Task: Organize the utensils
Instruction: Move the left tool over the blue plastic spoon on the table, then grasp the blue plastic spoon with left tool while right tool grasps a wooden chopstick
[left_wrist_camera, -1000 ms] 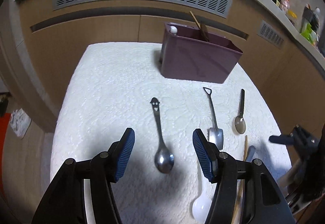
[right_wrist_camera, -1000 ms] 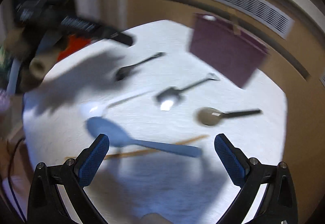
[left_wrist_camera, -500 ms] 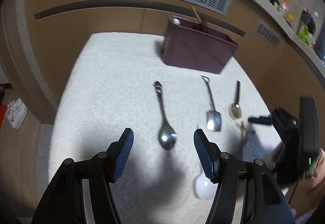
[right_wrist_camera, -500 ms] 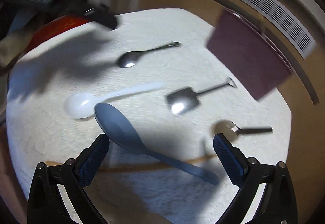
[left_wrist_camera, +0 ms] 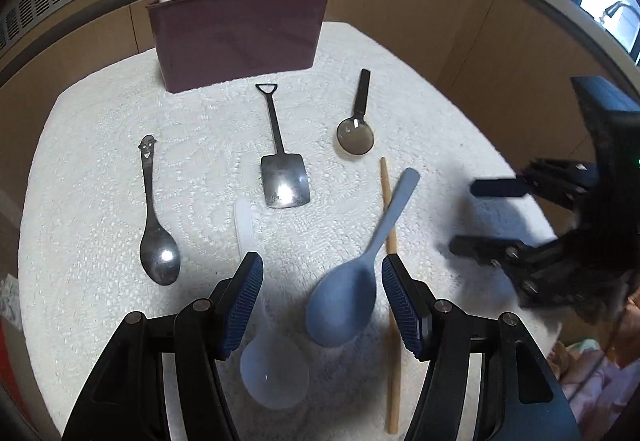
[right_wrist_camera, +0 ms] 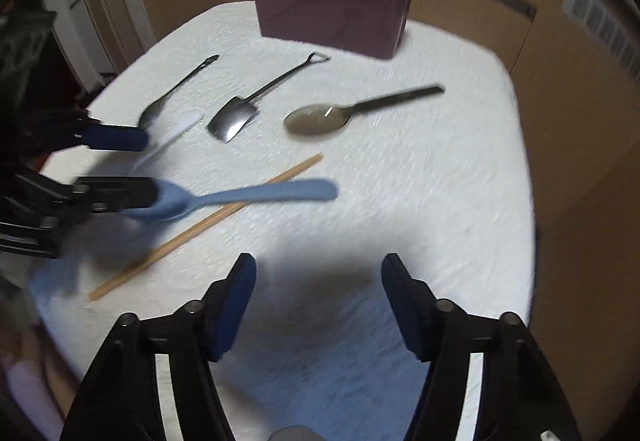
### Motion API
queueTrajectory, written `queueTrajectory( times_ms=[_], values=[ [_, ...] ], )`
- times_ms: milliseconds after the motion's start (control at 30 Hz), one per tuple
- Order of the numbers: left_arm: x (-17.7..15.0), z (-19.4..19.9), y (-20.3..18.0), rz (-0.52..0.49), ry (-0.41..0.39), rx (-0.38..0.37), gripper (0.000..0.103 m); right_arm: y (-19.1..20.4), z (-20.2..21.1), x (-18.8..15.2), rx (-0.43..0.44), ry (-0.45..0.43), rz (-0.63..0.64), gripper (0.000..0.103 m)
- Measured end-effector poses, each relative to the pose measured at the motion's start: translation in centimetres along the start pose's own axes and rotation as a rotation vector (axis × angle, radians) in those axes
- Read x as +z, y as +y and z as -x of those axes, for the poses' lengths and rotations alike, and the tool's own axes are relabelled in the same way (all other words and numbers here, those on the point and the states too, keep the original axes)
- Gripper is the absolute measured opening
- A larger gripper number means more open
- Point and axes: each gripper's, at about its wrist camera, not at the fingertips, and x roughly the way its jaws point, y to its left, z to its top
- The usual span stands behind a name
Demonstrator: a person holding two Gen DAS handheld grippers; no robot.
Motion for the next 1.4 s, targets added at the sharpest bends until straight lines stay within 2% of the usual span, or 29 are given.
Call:
queueTrajectory(
  times_ms=[67, 167, 267, 367, 500, 600, 700, 900, 967, 1033, 1100, 1200, 1267, 1333, 1400],
  values=[
    [-0.1, -0.5, -0.2, -0.022, 0.007, 0.036, 0.062, 0.4, 0.2, -0.6, 0.032, 0.008, -0.024, 0.061],
    [-0.6, -0.8, -0.3, -0.080, 0.003, 0.196, 0.062, 1.3, 0.2, -0.7, 0.055, 0.010, -0.040, 0.061],
    [-1.0, -0.3, 1.6, -0.039, -0.001, 0.247, 0.065, 2.4, -0.3, -0.1, 0.086, 0.015, -0.062, 0.061],
    [-1.5, 0.3, 4.3, 0.007, 0.004, 0.339, 0.065, 4.0, -1.3, 1.1, 0.065, 0.005, -0.063, 0.062],
    [-2.5, 1.8, 7.3, 0.107, 0.014, 0.288, 0.065, 5.6, -2.5, 2.4, -0.023, -0.006, -0.026, 0.062],
    [-2.7, 3.4, 8.0, 0.144, -0.012, 0.254, 0.065, 6.1, -2.6, 2.1, -0.046, -0.005, 0.050, 0.062],
    [-2.3, 4.2, 7.6, 0.166, -0.037, 0.198, 0.065, 5.2, -1.8, 0.9, -0.079, -0.004, 0.096, 0.073],
    [-0.8, 3.3, 4.0, 0.121, -0.066, 0.078, 0.065, 0.7, 0.0, -1.9, -0.201, -0.028, 0.052, 0.089],
    [-0.6, 2.9, 2.3, 0.108, -0.069, 0.030, 0.065, -1.2, 0.3, -2.8, -0.213, -0.027, -0.009, 0.092],
    [-0.7, 2.2, 0.4, 0.099, -0.076, 0.013, 0.065, -2.3, 0.7, -3.5, -0.187, -0.029, -0.066, 0.094],
    [-0.9, 1.7, -0.9, 0.089, -0.090, 0.019, 0.065, -3.0, 1.0, -4.4, -0.175, -0.044, -0.110, 0.096],
    [-1.5, 0.8, -2.8, 0.048, -0.104, 0.079, 0.063, -3.5, 1.3, -5.6, -0.172, -0.063, -0.146, 0.098],
    [-1.5, 0.1, -3.6, 0.015, -0.108, 0.141, 0.055, -3.6, 1.6, -6.2, -0.175, -0.068, -0.165, 0.100],
    [-1.4, -0.6, -3.5, 0.011, -0.102, 0.188, 0.035, -3.5, 2.0, -6.6, -0.188, -0.071, -0.179, 0.100],
    [-1.4, -0.6, -2.9, 0.024, -0.101, 0.189, 0.035, -3.1, 3.1, -7.2, -0.210, -0.097, -0.167, 0.100]
  ],
)
